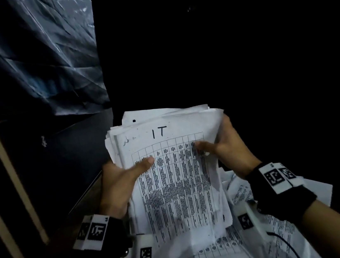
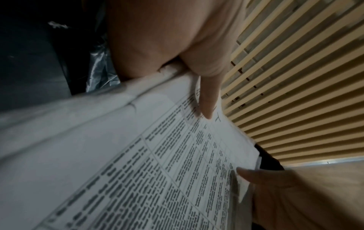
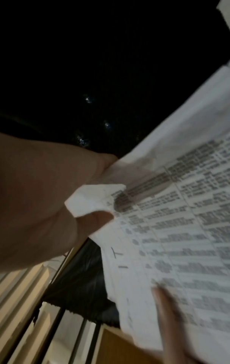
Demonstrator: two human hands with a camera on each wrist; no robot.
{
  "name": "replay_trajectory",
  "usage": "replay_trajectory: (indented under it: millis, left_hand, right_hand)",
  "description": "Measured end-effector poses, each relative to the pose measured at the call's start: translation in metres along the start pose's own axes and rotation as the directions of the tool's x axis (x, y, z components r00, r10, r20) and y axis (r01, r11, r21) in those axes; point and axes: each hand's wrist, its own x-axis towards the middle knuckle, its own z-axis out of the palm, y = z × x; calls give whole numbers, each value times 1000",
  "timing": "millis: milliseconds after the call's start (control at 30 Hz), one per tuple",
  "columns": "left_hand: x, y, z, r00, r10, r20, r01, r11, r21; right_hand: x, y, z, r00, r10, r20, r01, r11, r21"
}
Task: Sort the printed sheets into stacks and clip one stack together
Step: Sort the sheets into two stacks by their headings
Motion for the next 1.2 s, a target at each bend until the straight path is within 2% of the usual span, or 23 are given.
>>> replay_trajectory:
  millis: [67,133,200,300,367,467,533,667,767,833,900,967,1033,1133,1200]
  left_hand:
    - [4,0,2,999,4,-36,-3,999,41]
    - [9,9,5,996,62,-67,-59,997,43]
    - [17,20,5,993,78,-89,-76,997,19]
    - [24,22,-1,995,69,-71,-71,997,-30]
    - [20,4,-8,997,-23,-68,21,1000,-20]
    - [6,-26,-11,983,-140,-118,142,990,11]
    - [1,-31,-6,981,-133,-139,140,989,43]
    - [11,-11,0,990,-21,-139,29,998,54]
    - [17,14,4,990,71,-120,-72,997,-2]
    - [18,27,7,989,122,-85,-122,993,2]
    - [19,32,8,981,154,-119,-155,988,-5]
    - [17,26,8,979,136,-154,-138,990,-8]
    - [9,7,7,989,58,-138,-60,998,-10]
    - [-4,-30,3,992,-108,-70,112,993,50]
    - [-8,-43,3,988,-117,-100,127,987,95]
  right_hand:
    - [1,6,7,998,-48,-27,44,991,-126]
    - [7,0,13,988,-136,-70,116,965,-236]
    - [17,-13,14,979,-186,-86,160,956,-247]
    - [27,-18,10,976,-190,-108,169,970,-173]
    - [22,-3,9,987,-91,-132,76,991,-112]
    - [-3,33,15,976,202,-79,-201,979,17]
    - [-17,49,22,969,239,-62,-242,969,-45]
    - [-10,32,28,988,-12,-157,-18,983,-185]
    - [7,-5,25,948,-201,-246,121,944,-306]
    - [15,-23,22,938,-231,-260,149,942,-301]
    - [16,-34,21,937,-250,-242,176,941,-291]
    - [10,-31,21,936,-270,-225,193,929,-315]
    - [-2,-11,22,958,-196,-208,133,950,-281]
    - [-25,27,21,990,38,-133,-65,977,-204]
    - [-34,39,23,990,95,-104,-117,969,-219]
